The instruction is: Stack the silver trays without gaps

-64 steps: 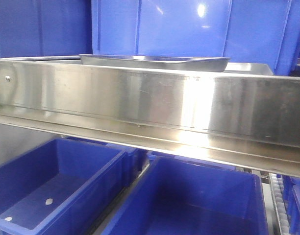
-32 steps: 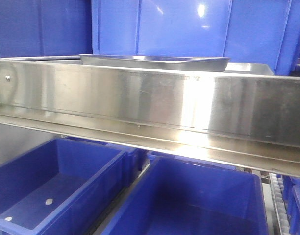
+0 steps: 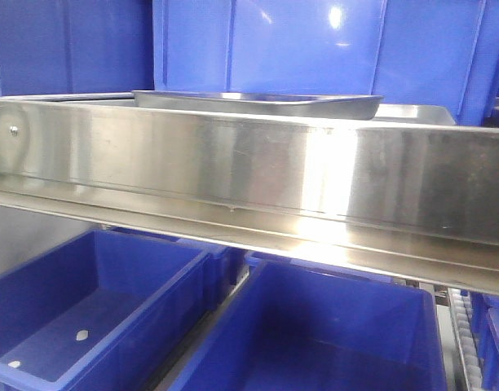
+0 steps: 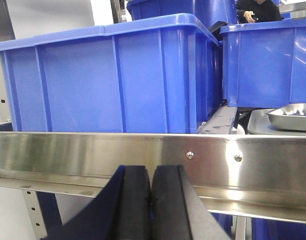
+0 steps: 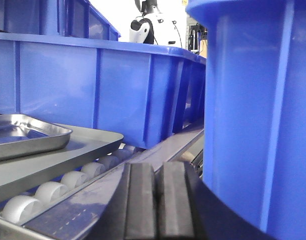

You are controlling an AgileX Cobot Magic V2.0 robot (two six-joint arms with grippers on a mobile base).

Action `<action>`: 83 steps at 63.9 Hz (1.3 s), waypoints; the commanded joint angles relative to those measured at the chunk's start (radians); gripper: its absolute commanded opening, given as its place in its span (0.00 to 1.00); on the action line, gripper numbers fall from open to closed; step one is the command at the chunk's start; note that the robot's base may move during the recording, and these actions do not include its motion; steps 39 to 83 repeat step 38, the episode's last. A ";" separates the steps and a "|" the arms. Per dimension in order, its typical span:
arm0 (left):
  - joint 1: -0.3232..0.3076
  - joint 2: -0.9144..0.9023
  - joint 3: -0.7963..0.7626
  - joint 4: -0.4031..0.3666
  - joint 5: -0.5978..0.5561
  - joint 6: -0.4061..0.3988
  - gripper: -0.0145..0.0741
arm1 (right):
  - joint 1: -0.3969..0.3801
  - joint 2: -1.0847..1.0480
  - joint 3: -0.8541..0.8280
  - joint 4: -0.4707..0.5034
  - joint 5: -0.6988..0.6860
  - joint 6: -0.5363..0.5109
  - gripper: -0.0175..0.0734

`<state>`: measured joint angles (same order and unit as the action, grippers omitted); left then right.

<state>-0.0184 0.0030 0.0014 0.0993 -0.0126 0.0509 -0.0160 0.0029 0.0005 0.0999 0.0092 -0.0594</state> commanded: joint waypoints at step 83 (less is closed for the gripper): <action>-0.004 -0.003 -0.001 -0.006 -0.015 0.001 0.17 | -0.004 -0.003 0.000 0.000 -0.016 -0.007 0.11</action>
